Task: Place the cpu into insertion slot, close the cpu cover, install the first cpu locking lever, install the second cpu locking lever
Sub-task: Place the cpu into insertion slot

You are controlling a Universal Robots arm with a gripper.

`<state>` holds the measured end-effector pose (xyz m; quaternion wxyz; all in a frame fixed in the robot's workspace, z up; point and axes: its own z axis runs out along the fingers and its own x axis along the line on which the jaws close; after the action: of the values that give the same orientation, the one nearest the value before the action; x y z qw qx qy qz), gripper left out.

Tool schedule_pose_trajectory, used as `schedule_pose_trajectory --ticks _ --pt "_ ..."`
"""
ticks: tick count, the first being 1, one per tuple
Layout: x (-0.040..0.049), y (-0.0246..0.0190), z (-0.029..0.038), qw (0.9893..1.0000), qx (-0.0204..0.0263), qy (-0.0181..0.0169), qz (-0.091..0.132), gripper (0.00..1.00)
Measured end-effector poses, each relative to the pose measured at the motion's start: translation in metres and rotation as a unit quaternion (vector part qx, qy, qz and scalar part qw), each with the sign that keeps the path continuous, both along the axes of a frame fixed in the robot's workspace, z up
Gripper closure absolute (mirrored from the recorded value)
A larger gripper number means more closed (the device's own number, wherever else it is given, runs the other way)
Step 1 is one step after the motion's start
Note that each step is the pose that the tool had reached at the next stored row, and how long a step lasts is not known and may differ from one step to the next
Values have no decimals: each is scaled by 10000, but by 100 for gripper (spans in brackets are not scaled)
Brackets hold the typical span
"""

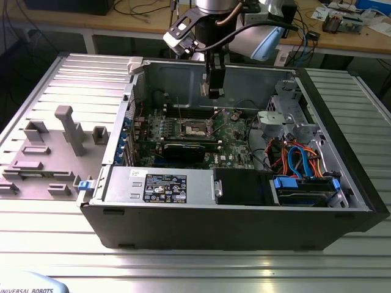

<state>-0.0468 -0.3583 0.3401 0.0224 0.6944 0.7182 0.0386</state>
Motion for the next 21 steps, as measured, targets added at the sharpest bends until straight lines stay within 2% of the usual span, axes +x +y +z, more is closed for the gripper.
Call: schedule_pose_trajectory --ticks 8,21 --pt "0 0 -4 10000 0 0 -1 46" --pt "-10 0 -108 10000 0 2 -1 46"
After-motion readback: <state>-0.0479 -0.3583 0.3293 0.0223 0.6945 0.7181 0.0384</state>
